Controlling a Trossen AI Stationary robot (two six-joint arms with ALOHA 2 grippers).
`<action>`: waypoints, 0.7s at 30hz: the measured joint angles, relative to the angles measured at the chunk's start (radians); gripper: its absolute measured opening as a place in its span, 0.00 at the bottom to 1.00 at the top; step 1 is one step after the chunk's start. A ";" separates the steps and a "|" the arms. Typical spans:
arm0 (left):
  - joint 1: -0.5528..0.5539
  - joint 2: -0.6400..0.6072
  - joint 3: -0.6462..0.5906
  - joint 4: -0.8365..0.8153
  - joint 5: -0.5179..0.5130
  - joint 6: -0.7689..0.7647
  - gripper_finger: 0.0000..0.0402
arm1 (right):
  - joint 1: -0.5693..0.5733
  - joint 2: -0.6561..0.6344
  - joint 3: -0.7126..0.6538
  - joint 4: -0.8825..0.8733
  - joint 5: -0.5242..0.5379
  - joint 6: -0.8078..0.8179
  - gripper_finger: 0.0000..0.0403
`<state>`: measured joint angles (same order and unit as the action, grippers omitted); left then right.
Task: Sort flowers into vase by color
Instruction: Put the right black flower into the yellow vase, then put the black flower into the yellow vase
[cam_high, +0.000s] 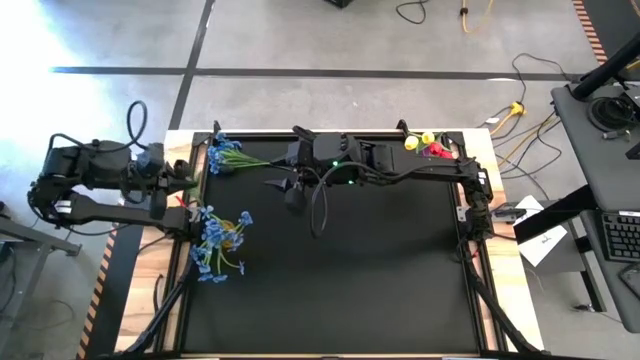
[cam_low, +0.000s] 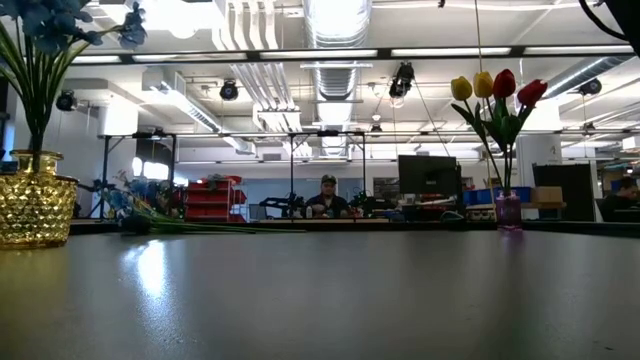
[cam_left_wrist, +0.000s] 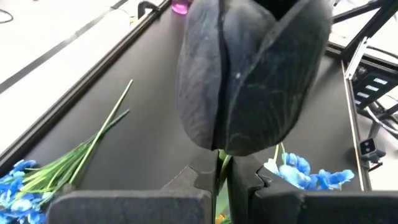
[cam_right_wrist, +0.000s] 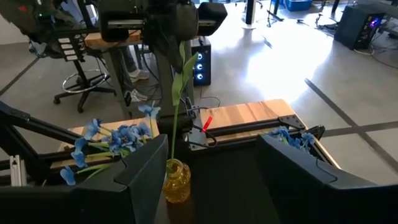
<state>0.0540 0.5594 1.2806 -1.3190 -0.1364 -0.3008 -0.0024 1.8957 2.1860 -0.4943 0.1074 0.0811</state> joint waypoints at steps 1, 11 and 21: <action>0.000 0.000 -0.009 0.008 0.000 0.000 0.00 | 0.000 0.000 0.000 -0.003 0.000 0.000 0.59; 0.000 0.001 -0.039 -0.053 0.016 -0.077 0.12 | -0.011 0.017 0.000 -0.106 0.052 0.064 0.59; 0.000 0.000 -0.011 -0.103 0.032 -0.150 0.46 | -0.112 0.180 -0.001 -0.157 0.067 0.102 0.57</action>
<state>0.0540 0.5594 1.2693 -1.4223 -0.1045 -0.4513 -0.1139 2.0758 2.1849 -0.6510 0.1741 0.1833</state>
